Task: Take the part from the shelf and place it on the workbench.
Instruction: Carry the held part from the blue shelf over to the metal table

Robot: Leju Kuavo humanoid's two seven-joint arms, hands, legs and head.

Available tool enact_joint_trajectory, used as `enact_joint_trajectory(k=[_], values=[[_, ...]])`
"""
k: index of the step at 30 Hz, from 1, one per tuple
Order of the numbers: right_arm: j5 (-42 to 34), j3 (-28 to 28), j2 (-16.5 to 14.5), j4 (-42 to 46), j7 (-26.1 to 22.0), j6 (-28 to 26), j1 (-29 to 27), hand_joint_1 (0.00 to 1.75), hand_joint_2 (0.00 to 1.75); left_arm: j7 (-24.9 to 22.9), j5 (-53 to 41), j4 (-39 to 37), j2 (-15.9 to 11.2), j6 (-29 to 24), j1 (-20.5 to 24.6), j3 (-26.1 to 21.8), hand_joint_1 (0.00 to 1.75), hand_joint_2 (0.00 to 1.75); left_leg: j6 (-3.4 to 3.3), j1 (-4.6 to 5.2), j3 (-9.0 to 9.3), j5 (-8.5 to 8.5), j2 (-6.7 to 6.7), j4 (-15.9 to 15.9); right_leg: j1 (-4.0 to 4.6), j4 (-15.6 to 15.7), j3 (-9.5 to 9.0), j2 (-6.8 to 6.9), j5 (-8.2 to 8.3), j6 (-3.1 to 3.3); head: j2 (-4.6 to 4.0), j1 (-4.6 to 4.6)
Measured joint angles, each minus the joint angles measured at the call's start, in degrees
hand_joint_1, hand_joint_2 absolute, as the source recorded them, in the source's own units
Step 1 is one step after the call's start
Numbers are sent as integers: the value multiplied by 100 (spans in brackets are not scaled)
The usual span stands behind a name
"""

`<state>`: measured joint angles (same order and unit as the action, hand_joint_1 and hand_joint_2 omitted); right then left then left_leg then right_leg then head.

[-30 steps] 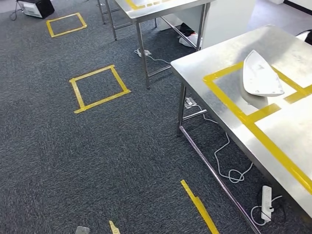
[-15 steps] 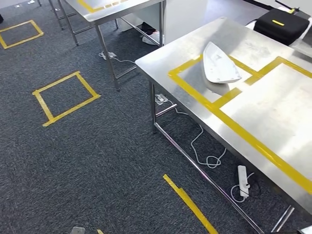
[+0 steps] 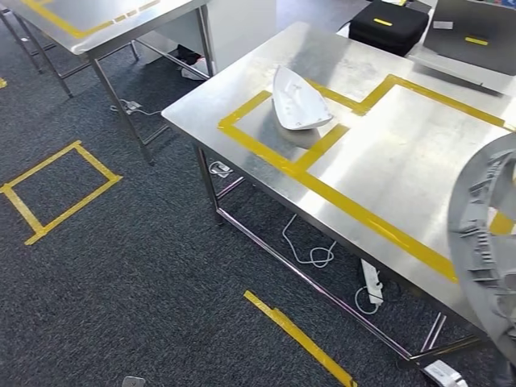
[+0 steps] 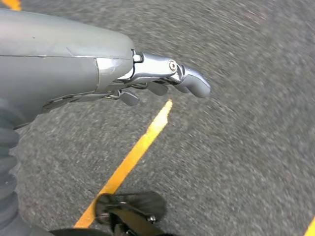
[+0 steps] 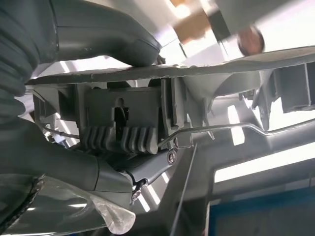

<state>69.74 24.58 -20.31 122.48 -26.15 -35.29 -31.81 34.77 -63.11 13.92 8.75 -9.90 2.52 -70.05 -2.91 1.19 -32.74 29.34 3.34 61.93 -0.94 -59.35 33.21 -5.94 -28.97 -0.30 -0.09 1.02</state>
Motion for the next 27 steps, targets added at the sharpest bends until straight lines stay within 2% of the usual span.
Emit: enact_joint_trajectory(k=[1, 2, 4, 5, 6, 8, 9, 10, 11, 12, 13, 14, 15, 16, 17, 19, 20, 22, 23, 24, 25, 26, 27], values=[[220, -32, 4, -81, 51, 174, -17, 175, 175, 6, -9, 0, -17, 13, -6, -3, 0, 175, -33, 16, 75, -68, 98, -187, -14, 5, 10, -68, 11, -11, 0, 9], [390, -57, 11, -156, 114, 334, -42, 175, 175, 12, -20, 0, -31, 27, -7, -5, 0, 175, -47, 19, 103, -69, 140, -244, -33, 15, 22, -130, 25, -30, 0, 16], [619, -98, 42, -292, 232, 558, -111, 175, 175, 23, -39, 0, -45, 52, 14, -9, 0, 175, -39, 14, 151, -101, 36, -376, -52, 36, 63, -203, 43, -81, 0, 34], [697, -117, 80, -356, 307, 646, -137, 175, 175, 29, -48, 0, -46, 66, 29, -9, 0, 175, -32, -3, 187, -123, -35, -483, -40, 2, 106, -109, 3, -103, 0, 22], [780, -145, 137, -413, 403, 738, -138, 175, 175, 35, -60, 0, -46, 78, 37, -9, 0, 175, -27, -22, 223, -147, -118, -589, -23, -117, 189, 43, -92, -122, 0, -4], [942, -233, 305, -524, 660, 957, -93, 175, 175, 42, -94, 0, -50, 106, 19, -9, 0, 175, -16, -40, 257, -175, -289, -687, -6, -658, 466, 397, -407, -168, 0, -50], [1005, -293, 411, -578, 810, 1078, -75, 175, 175, 42, -112, 0, -51, 121, 4, -9, 0, 175, -13, -43, 259, -171, -381, -686, -16, -994, 626, 482, -546, -199, -1, -61], [1060, -358, 534, -634, 964, 1202, -68, 175, 175, 41, -130, 0, -52, 136, -6, -9, 0, 175, -5, -46, 262, -162, -468, -682, -28, -1237, 738, 528, -601, -236, 0, -61], [1106, -425, 667, -697, 1115, 1320, -69, 175, 175, 41, -145, 0, -51, 149, -7, -9, 0, 175, 10, -53, 271, -148, -551, -677, -43, -1307, 767, 562, -556, -273, 0, -62], [1150, -494, 802, -764, 1250, 1422, -73, 175, 175, 40, -156, 0, -51, 160, 0, -9, 0, 175, 32, -63, 284, -128, -624, -668, -58, -1161, 691, 600, -413, -307, -1, -63], [1189, -562, 932, -827, 1359, 1501, -74, 175, 175, 41, -166, 0, -52, 168, 7, -9, 0, 175, 60, -77, 302, -98, -693, -648, -71, -810, 507, 674, -201, -338, 0, -65], [1219, -630, 1047, -888, 1437, 1557, -67, 175, 175, 41, -171, 1, -63, 176, 12, -9, 0, 175, 99, -81, 318, -61, -759, -623, -61, -439, 308, 799, -65, -358, -1, -71], [1244, -694, 1144, -936, 1495, 1594, -56, 175, 175, 41, -173, 2, -74, 179, 15, -10, 0, 175, 137, -74, 325, -18, -823, -577, -53, -128, 134, 894, 35, -344, -1, -81], [1267, -761, 1229, -977, 1552, 1620, -45, 175, 175, 41, -180, 2, -86, 183, 20, -10, 0, 175, 169, -61, 331, 17, -876, -535, -40, 57, 28, 951, 68, -305, -1, -82], [1295, -834, 1307, -1018, 1623, 1641, -35, 175, 175, 41, -189, 3, -97, 185, 27, -11, 0, 175, 191, -43, 335, 39, -924, -505, -23, 92, 2, 956, 36, -252, -1, -77], [1339, -979, 1464, -1090, 1805, 1677, -25, 175, 175, 41, -214, 2, -103, 197, 53, -11, 0, 175, 214, -44, 354, 72, -1010, -475, -23, 84, 6, 826, 45, -147, 0, -56], [1354, -1056, 1546, -1126, 1897, 1690, -13, 175, 175, 41, -223, 2, -106, 205, 68, -11, 0, 175, 233, -60, 356, 123, -972, -436, -23, 83, 5, 774, 46, -110, 0, -49], [1363, -1202, 1701, -1186, 2037, 1704, 47, 175, 175, 41, -234, 2, -110, 219, 82, -11, 0, 175, 274, -98, 221, 394, -715, -63, -33, 90, 0, 668, 57, -37, 0, -41], [1365, -1269, 1772, -1215, 2088, 1708, 81, 175, 175, 41, -237, 2, -112, 222, 79, -11, 0, 175, 286, -111, 64, 596, -548, 316, -32, 90, 3, 609, 59, -12, 0, -35], [1366, -1325, 1832, -1245, 2125, 1713, 112, 175, 175, 40, -238, 2, -114, 225, 69, -11, 0, 175, 290, -118, -126, 783, -447, 738, -29, 90, 7, 544, 62, 2, 1, -33], [1367, -1378, 1885, -1277, 2158, 1724, 132, 175, 175, 38, -240, 2, -118, 227, 56, -11, 0, 175, 286, -120, -292, 896, -402, 1087, -25, 90, 8, 469, 64, 9, 1, -33], [1372, -1430, 1939, -1310, 2195, 1742, 147, 175, 175, 37, -245, 2, -122, 232, 47, -11, 0, 175, 271, -119, -382, 890, -384, 1253, -19, 90, 6, 390, 65, 13, 1, -32], [1380, -1484, 1995, -1346, 2242, 1760, 168, 175, 175, 35, -256, 2, -125, 238, 42, -11, 0, 175, 247, -117, -369, 760, -368, 1181, -14, 90, -1, 314, 66, 13, 1, -33]])
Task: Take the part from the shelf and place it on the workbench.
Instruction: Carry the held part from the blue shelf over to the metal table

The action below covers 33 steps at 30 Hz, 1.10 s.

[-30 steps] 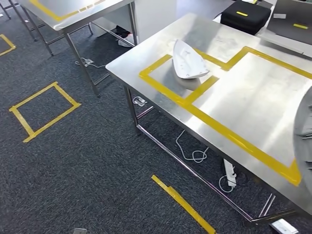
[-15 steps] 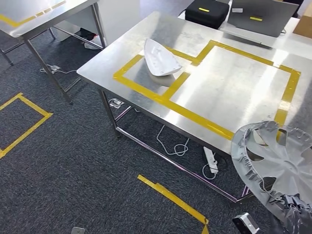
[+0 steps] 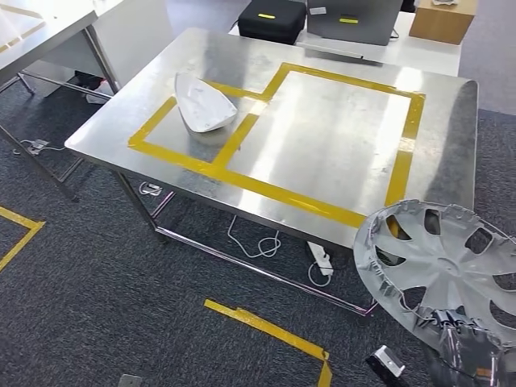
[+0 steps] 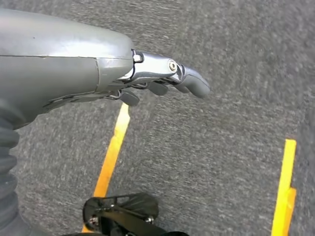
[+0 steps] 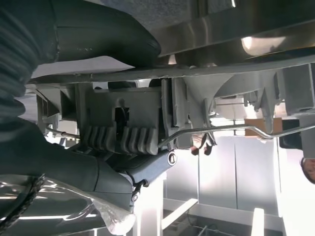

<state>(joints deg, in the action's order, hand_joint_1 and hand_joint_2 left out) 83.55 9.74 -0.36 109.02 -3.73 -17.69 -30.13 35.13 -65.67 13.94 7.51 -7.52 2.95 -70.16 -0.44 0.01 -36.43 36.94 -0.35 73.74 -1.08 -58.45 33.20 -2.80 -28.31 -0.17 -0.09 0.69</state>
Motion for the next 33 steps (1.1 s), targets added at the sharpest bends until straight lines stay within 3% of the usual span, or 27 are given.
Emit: enact_joint_trajectory(k=[3, 5, 7, 9, 10, 12, 13, 14, 15, 16, 17, 19, 20, 24, 26, 28, 29, 30, 31, 33], values=[[28, -227, 217, -132, 270, 29, 120, 175, 175, -1, -50, 0, -11, 18, 10, 0, 0, 175, -105, 13, 413, -638, 146, -1049, 13, -5, -24, -178, 2, -7, -1, -1], [42, -447, 414, -254, 537, 42, 233, 175, 175, -4, -90, 0, -19, 27, 35, 1, 0, 175, -131, 24, 577, -748, 226, -1490, 18, -11, 7, -253, 20, -47, -1, -3], [66, -700, 632, -401, 771, 81, 387, 175, 175, -9, -139, 0, -21, 40, 58, 3, 0, 175, -134, 22, 586, -732, 208, -1569, 13, 12, 43, -309, 56, -121, 0, -7], [88, -950, 848, -557, 935, 125, 575, 175, 175, -11, -189, 0, -23, 55, 66, 5, 0, 175, -164, -2, 594, -783, 146, -1629, 23, -76, 116, -180, -24, -178, 0, -22], [95, -1073, 949, -639, 996, 144, 681, 175, 175, -12, -205, 0, -26, 60, 65, 6, 0, 175, -180, -14, 597, -807, 108, -1661, 33, -269, 212, -59, -149, -198, -1, -37], [132, -1313, 1113, -813, 1075, 179, 893, 175, 175, -15, -238, 0, -36, 76, 55, 7, 0, 175, -201, -8, 591, -819, 36, -1670, 36, -965, 538, 178, -499, -226, -1, -59], [167, -1430, 1178, -904, 1104, 193, 997, 175, 175, -19, -255, 0, -40, 85, 48, 7, 0, 175, -204, -3, 589, -816, -1, -1669, 34, -1316, 702, 223, -620, -239, -1, -58], [213, -1554, 1240, -1003, 1135, 204, 1107, 175, 175, -23, -274, 0, -44, 95, 44, 8, 0, 175, -204, 1, 594, -812, -35, -1668, 33, -1520, 796, 242, -642, -249, -1, -56], [264, -1677, 1294, -1104, 1165, 210, 1225, 175, 175, -28, -297, 0, -47, 102, 44, 10, 0, 175, -202, 2, 604, -804, -62, -1667, 33, -1508, 788, 249, -554, -253, -1, -57], [314, -1794, 1341, -1198, 1192, 212, 1350, 175, 175, -36, -313, 0, -48, 109, 48, 13, 0, 175, -197, 2, 623, -793, -86, -1667, 33, -1264, 663, 256, -373, -250, -1, -57], [360, -1908, 1380, -1286, 1214, 216, 1474, 175, 175, -42, -329, 0, -49, 116, 54, 17, 0, 175, -184, 2, 646, -778, -104, -1666, 33, -862, 456, 273, -159, -241, 0, -58], [448, -2115, 1426, -1452, 1239, 231, 1724, 175, 175, -56, -358, 0, -51, 125, 72, 22, 0, 175, -136, 25, 668, -744, -133, -1654, 44, -158, 68, 315, 36, -201, 0, -57], [492, -2211, 1440, -1532, 1250, 235, 1836, 175, 175, -60, -372, 0, -54, 128, 80, 24, 0, 175, -109, 36, 667, -734, -140, -1646, 50, 14, -32, 326, 38, -176, 0, -54], [612, -2652, 1612, -1751, 1748, 111, 2217, 175, 175, -64, -405, 0, -69, 135, 107, 26, 0, 175, 0, 34, 642, -650, -122, -1541, 40, 87, -96, 300, -12, -47, 0, -37], [616, -3054, 1865, -1808, 2440, 19, 2468, 175, 175, -65, -415, 0, -75, 135, 117, 26, 0, 175, 57, 15, 407, -403, -59, -1050, 20, 105, -136, 299, -28, 11, 0, -16], [614, -3624, 2215, -1839, 3329, -66, 2799, 175, 175, -66, -421, -1, -70, 130, 109, 26, 0, 175, 89, -1, -46, -122, -31, -259, 24, 99, -148, 288, -56, 43, -1, -6], [611, -3959, 2427, -1841, 3743, -97, 3001, 175, 175, -68, -421, -2, -69, 123, 97, 26, 0, 175, 92, -4, -228, -93, -29, 6, 26, 96, -157, 271, -70, 47, -1, -7], [609, -4285, 2648, -1824, 4044, -116, 3210, 175, 175, -70, -421, -2, -69, 115, 84, 25, 0, 175, 84, -5, -313, -187, -28, 64, 27, 94, -176, 248, -87, 43, -1, -3], [608, -4555, 2853, -1789, 4221, -120, 3405, 175, 175, -72, -421, -1, -71, 107, 76, 25, 0, 175, 63, -3, -289, -393, -26, -106, 28, 93, -206, 223, -108, 35, 0, -1], [618, -4940, 3185, -1685, 4297, -117, 3733, 175, 175, -73, -421, -1, -82, 97, 73, 25, 0, 175, -25, 16, -42, -891, -16, -818, 31, 103, -267, 192, -164, 7, 0, 2]])
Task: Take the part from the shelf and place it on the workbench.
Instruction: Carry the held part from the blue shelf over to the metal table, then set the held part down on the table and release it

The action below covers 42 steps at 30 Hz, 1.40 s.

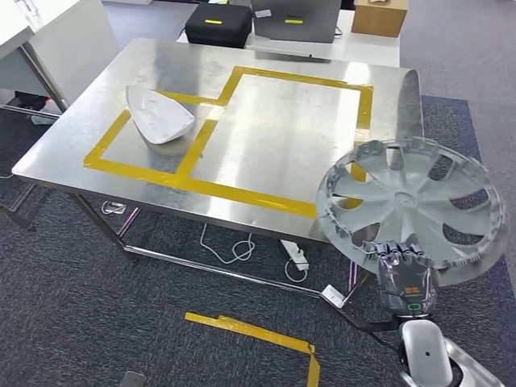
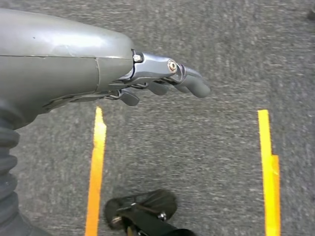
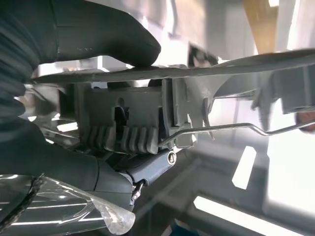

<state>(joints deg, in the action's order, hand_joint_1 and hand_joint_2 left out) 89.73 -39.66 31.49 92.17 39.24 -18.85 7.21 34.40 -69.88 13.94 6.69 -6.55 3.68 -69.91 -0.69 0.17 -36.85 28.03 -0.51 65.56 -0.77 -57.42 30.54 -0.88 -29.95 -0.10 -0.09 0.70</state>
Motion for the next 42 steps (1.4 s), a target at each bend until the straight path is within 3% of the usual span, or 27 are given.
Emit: enact_joint_trajectory(k=[1, 2, 5, 7, 10, 11, 12, 13, 15, 16, 17, 20, 22, 24, 25, 27, 28, 29, 31, 33, 36, 38, 41, 42], values=[[7, -141, 122, 43, 3, 0, 132, 175, 175, -1, 1, -1, -4, -2, 2, 1, 0, 175, -50, 17, 124, -146, 6, -316, 4, 8, -29, -9, -27, -25, -1, -4], [11, -265, 223, 80, 5, 6, 244, 175, 175, -2, 1, -1, -10, -5, 4, 1, 0, 175, -96, 35, 210, -188, 10, -534, 6, 20, -38, -7, -43, -56, -1, -2], [-2, -530, 541, 266, 12, 65, 482, 175, 175, -5, 7, -1, -14, -17, -5, 1, 0, 175, -168, 47, 303, -105, 23, -764, -1, 17, -42, 21, -33, -162, 1, 2], [-8, -646, 776, 465, 12, 101, 656, 175, 175, -3, 9, 0, -13, -26, -9, 0, 0, 175, -199, 24, 399, -107, 42, -857, -8, -176, 54, 39, -134, -195, -1, -22], [9, -757, 999, 691, 12, 136, 902, 175, 175, -2, 1, -1, -8, -32, -6, -1, 0, 175, -232, 22, 485, -55, 52, -895, -6, -1181, 649, 43, -497, -219, -1, -47], [15, -791, 1037, 727, 12, 136, 950, 175, 175, -2, -9, -2, -5, -30, -13, -1, 0, 175, -232, 24, 521, -19, 51, -894, -6, -1461, 857, 43, -542, -235, -1, -46], [15, -831, 1059, 746, 12, 130, 976, 175, 175, -2, -20, -2, 0, -27, -21, -1, 0, 175, -229, 22, 576, 24, 51, -894, -8, -1550, 978, 46, -476, -250, -1, -46], [10, -877, 1071, 752, 12, 124, 988, 175, 175, -2, -28, -2, 6, -24, -26, -1, 0, 175, -220, 17, 649, 75, 52, -893, -13, -1423, 995, 52, -287, -263, -1, -47], [-2, -978, 1074, 747, 12, 113, 988, 175, 175, -2, -36, -2, 20, -21, -26, -1, 0, 175, -185, 5, 809, 192, 54, -898, -34, -750, 801, 83, 241, -293, -1, -46], [-4, -1027, 1074, 742, 12, 108, 990, 175, 175, -2, -36, -2, 23, -20, -18, -1, 0, 175, -158, 6, 867, 241, 55, -894, -30, -432, 709, 104, 373, -296, -2, -47], [-2, -1069, 1074, 738, 9, 98, 998, 175, 175, -2, -37, -2, 23, -20, -10, -1, 0, 175, -124, 11, 891, 285, 56, -890, -20, -230, 632, 121, 424, -267, -2, -47], [-4, -1143, 1072, 718, 4, 66, 1001, 175, 175, 7, -48, -3, 18, -14, 1, -1, 0, 175, -29, 26, 921, 358, 45, -849, 4, -115, 537, 113, 325, -97, -2, -40], [-10, -1190, 1067, 679, 8, 27, 976, 175, 175, 13, -63, -4, 13, -10, 15, -1, 0, 175, 21, 21, 804, 353, 44, -551, -15, -93, 438, 100, 283, -27, -2, -26], [-8, -1237, 1037, 619, 10, -76, 948, 175, 175, 16, -83, -5, 13, -2, 36, -1, 0, 175, 76, 7, 372, 460, 46, 155, -22, -76, 334, 97, 210, 24, -2, -11], [-6, -1259, 1006, 577, 10, -152, 924, 175, 175, 16, -101, -6, 16, 3, 38, -1, 0, 175, 93, 2, 100, 594, 46, 527, -17, -76, 286, 91, 164, 40, -2, -4], [-5, -1302, 913, 458, 10, -298, 847, 175, 175, 16, -151, -8, 17, 14, 27, -1, 0, 175, 88, 4, -291, 787, 47, 909, 3, -75, 164, 72, 62, 52, -2, -5], [-5, -1328, 864, 390, 10, -354, 804, 175, 175, 16, -179, -8, 16, 20, 21, -2, 0, 175, 60, 16, -366, 734, 48, 848, 18, -74, 88, 62, 6, 55, -2, -5], [-7, -1355, 820, 329, 9, -390, 766, 175, 175, 17, -195, -8, 14, 25, 19, -2, 0, 175, 9, 38, -356, 545, 50, 607, 33, -73, 8, 57, -50, 56, -2, -5], [-7, -1405, 744, 223, -2, -446, 711, 175, 175, 19, -216, -8, -2, 31, 13, -5, 0, 175, -156, 131, -241, -31, 58, -93, 55, -64, -105, 46, -161, 46, -2, -11], [-5, -1431, 661, 119, -37, -518, 661, 175, 175, 22, -228, -8, -28, 32, -1, -8, 0, 175, -275, 211, -146, -357, 63, -550, 60, -34, -161, 30, -238, 7, -2, -12], [-10, -1355, 545, 1, -291, -589, 525, 175, 175, 30, -255, -8, -43, 39, 0, -8, 0, 175, -315, 206, 24, -396, 65, -764, 63, -9, -258, 28, -219, -93, -2, -3], [-10, -1156, 425, -118, -691, -667, 406, 175, 175, 45, -275, -9, -37, 54, 25, -7, 0, 175, -331, 152, 200, -390, 76, -894, 71, -262, -166, 37, -293, -156, -2, -27], [1, -719, 98, -406, -1411, -790, 255, 175, 175, 86, -333, -11, -23, 108, 57, -7, 0, 175, -319, 112, 309, -313, 81, -945, 35, -1207, 450, 44, -667, -235, -2, -47], [1, -562, -37, -534, -1663, -805, 213, 175, 175, 96, -364, -12, -19, 130, 59, -7, 0, 175, -305, 106, 337, -275, 81, -941, 18, -1384, 626, 48, -716, -256, -2, -46]])
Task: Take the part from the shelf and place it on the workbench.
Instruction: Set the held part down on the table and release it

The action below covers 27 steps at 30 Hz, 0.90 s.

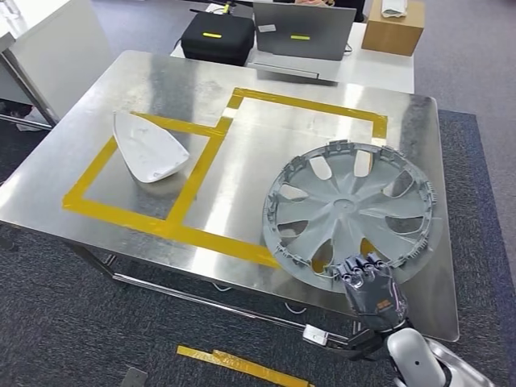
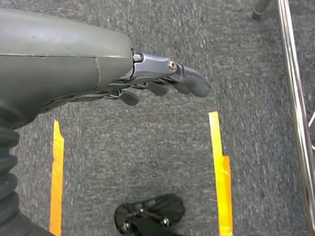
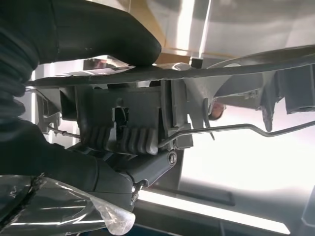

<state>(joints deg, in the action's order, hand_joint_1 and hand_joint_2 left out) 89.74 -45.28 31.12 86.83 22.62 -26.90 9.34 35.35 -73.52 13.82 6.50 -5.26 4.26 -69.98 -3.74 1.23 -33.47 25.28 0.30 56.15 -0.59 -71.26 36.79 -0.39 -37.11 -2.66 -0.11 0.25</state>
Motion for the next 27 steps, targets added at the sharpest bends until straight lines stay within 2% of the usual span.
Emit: enact_joint_trajectory(k=[1, 2, 3, 4, 5, 7, 9, 11, 13, 17, 20, 24, 27], values=[[-2, 152, -138, -152, -262, -12, -31, 175, 175, 5, -34, -2, 3, 18, 1, 2, 0, 175, 17, -8, 38, 40, 0, 8, -15, 12, 87, 5, 79, -17, 0, -1], [-5, 291, -271, -317, -515, -31, -50, 175, 175, 5, -67, -3, 4, 31, 5, 4, 0, 175, 38, -18, 83, 83, 0, 20, -27, 233, 69, 13, 298, -31, 0, -1], [-11, 430, -406, -489, -760, -63, -57, 175, 175, 4, -100, -4, 5, 41, 13, 8, 0, 175, 64, -29, 128, 129, 0, 35, -40, 591, -21, 25, 586, -44, 0, -2], [-27, 571, -548, -669, -1006, -106, -46, 175, 175, 3, -132, -5, 2, 49, 27, 13, 0, 175, 95, -33, 164, 168, 2, 48, -39, 913, -116, 33, 805, -54, 0, -3], [-50, 716, -695, -850, -1244, -167, -10, 175, 175, -3, -164, -5, -1, 55, 48, 20, 0, 175, 126, -34, 170, 197, -1, 70, -29, 1186, -202, 41, 912, -35, 0, -9], [-103, 968, -976, -1213, -1683, -275, 95, 175, 175, -28, -219, -5, -6, 60, 95, 52, 0, 175, 178, -23, 137, 234, -7, 109, -7, 1339, -264, 42, 926, 65, 0, -9], [-161, 1155, -1234, -1568, -2003, -367, 230, 175, 175, -69, -267, -5, -18, 55, 134, 103, 0, 175, 142, -16, 119, 253, -13, 131, -13, 1355, -282, 35, 963, 137, 0, 2], [-276, 1275, -1463, -1895, -2240, -447, 379, 175, 175, -103, -313, -5, -28, 45, 173, 159, 0, 175, 70, -8, 130, 244, -14, 127, -14, 1361, -286, 28, 965, 138, 0, 4], [-414, 1354, -1644, -2161, -2421, -504, 516, 175, 175, -118, -353, -5, -29, 40, 215, 215, 0, 175, 45, -5, 136, 229, -14, 117, -10, 1362, -289, 25, 958, 150, 0, 2], [-574, 1509, -1963, -2623, -2548, -770, 683, 175, 175, -131, -565, -13, 141, -287, 233, 411, 0, 175, 31, -8, 151, 218, -14, 83, 4, 1361, -291, 33, 943, 178, 0, 3], [-589, 1599, -2076, -2761, -2615, -941, 680, 175, 175, -180, -671, -44, 382, -567, 219, 563, 0, 175, 71, -14, 151, 212, -13, 66, 15, 1358, -293, 47, 941, 196, 0, -1], [-554, 1623, -2215, -2887, -2745, -1084, 749, 0, 0, -262, -728, -90, 517, -612, 218, 694, 0, 175, 243, -42, 151, 215, -16, 60, 34, 1355, -292, 35, 950, 212, 0, -4], [-508, 1621, -2296, -2928, -2777, -1149, 833, 0, 0, -305, -743, -92, 525, -642, 220, 766, 0, 175, 257, -43, 152, 214, -15, 63, 31, 1356, -296, 40, 953, 213, 0, -3]])
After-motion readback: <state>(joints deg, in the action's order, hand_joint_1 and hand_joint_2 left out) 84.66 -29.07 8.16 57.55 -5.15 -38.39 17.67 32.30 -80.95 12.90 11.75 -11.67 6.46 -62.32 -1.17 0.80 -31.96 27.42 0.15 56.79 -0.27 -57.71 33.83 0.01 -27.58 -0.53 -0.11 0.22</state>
